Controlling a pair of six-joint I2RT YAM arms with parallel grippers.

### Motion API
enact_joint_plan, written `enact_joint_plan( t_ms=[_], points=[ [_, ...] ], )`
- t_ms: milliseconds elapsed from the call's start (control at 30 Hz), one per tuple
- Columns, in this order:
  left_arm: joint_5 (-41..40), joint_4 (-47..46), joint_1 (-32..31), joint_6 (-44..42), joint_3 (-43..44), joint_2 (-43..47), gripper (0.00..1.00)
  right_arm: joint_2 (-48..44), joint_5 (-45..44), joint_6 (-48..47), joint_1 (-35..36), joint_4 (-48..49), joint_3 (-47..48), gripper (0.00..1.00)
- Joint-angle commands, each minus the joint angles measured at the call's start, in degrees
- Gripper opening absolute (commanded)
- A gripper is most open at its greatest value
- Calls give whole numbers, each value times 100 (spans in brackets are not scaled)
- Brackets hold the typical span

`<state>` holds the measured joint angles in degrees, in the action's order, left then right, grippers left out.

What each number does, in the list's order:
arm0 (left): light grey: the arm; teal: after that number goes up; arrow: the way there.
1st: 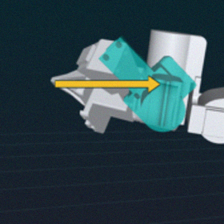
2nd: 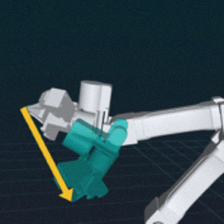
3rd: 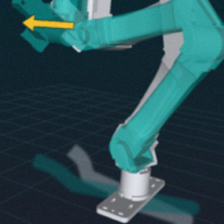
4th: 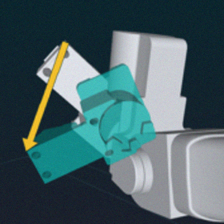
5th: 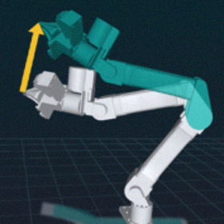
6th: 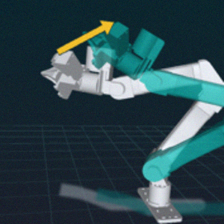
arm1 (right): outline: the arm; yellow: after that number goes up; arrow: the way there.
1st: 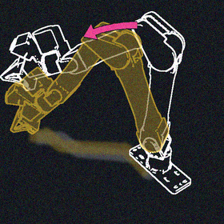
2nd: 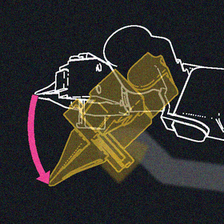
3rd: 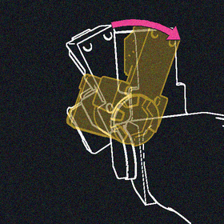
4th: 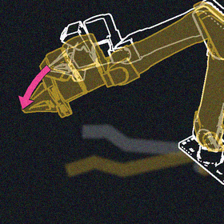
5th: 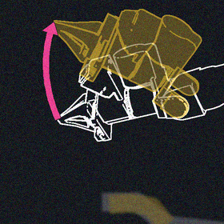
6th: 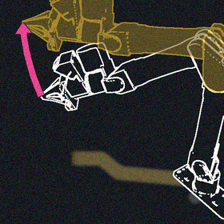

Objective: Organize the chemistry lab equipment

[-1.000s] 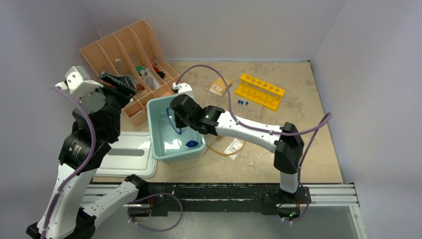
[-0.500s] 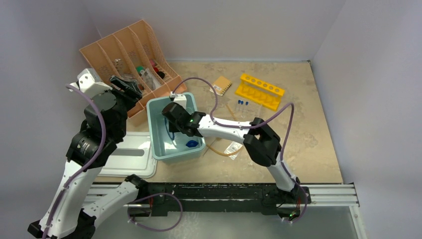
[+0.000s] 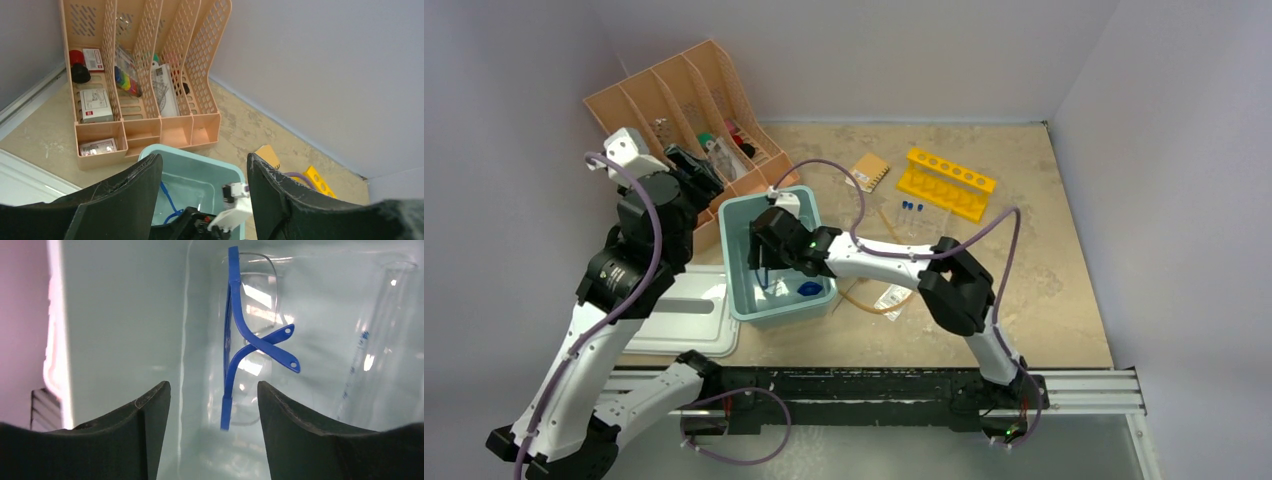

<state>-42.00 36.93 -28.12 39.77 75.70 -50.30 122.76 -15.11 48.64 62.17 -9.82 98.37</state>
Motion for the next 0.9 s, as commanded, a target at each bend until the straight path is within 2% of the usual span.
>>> enact_joint_plan(
  t_ms=[0,233,500,533,633,867],
  points=[
    [119,-247,43,-52,-137,12,62,-1151,104,-3,-132,412,-350,67],
    [297,-187,44,78,-320,-16,64,-1859,-29,-752,-259,499,-560,59],
    [1558,67,45,629,-972,-489,69,-3034,-141,-895,-922,563,-1444,52],
    [1732,25,45,687,-1060,-617,67,-3156,-173,-928,-998,549,-1559,51],
    [2041,-202,52,726,-1248,-1160,51,-3467,-296,-1112,-1151,471,-1819,51],
    [2316,-529,170,400,-1229,-2558,34,-3857,-401,-1367,-1545,131,-2280,49]
  ],
)
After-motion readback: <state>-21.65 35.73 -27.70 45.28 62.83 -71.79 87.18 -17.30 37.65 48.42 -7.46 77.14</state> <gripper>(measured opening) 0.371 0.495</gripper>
